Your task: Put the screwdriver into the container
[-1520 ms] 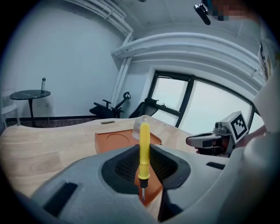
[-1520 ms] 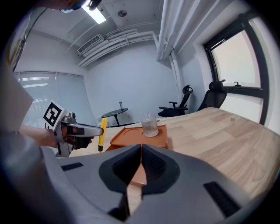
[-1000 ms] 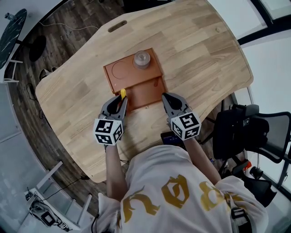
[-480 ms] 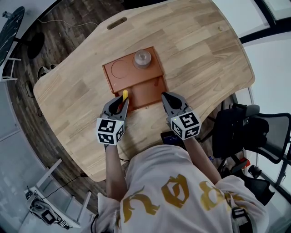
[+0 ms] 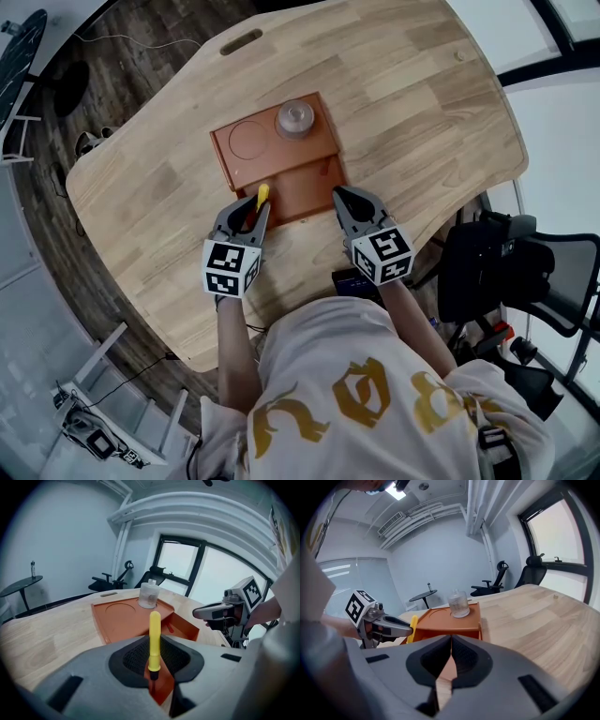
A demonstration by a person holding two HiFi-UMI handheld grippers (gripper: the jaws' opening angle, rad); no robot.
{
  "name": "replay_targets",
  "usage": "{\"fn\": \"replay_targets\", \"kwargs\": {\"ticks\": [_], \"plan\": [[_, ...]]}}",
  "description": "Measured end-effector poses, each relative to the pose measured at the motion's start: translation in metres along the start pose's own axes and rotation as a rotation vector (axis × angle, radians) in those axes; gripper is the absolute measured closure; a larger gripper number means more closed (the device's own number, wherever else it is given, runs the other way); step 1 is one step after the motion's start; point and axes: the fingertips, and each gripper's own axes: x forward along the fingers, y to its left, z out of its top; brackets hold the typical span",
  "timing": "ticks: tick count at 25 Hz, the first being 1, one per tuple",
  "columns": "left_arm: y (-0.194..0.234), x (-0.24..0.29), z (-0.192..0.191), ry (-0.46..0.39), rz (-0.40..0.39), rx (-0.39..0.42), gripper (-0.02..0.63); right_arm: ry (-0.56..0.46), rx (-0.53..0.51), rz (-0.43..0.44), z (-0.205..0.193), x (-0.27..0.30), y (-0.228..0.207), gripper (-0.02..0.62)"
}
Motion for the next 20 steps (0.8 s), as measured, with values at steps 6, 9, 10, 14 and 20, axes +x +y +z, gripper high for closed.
{"fn": "replay_targets", "kwargs": {"ticks": [6, 9, 10, 14, 20], "plan": [[-0.003, 0.005, -0.001, 0.03, -0.022, 0.029, 0.535, 0.019, 0.003, -0.003, -0.005, 0.001, -0.001, 0.583], [-0.006, 0.009, -0.001, 0.054, -0.03, 0.06, 0.535, 0.02, 0.004, -0.003, -0.005, 0.002, -0.001, 0.583], [-0.007, 0.01, -0.001, 0.06, -0.031, 0.067, 0.535, 0.02, 0.005, -0.001, -0.005, 0.002, -0.002, 0.583], [-0.012, 0.016, -0.001, 0.093, -0.033, 0.112, 0.535, 0.026, 0.003, 0.003, -0.007, 0.004, -0.004, 0.583], [-0.016, 0.024, -0.009, 0.168, -0.023, 0.182, 0.535, 0.033, -0.001, 0.008, -0.007, 0.007, -0.004, 0.583]]}}
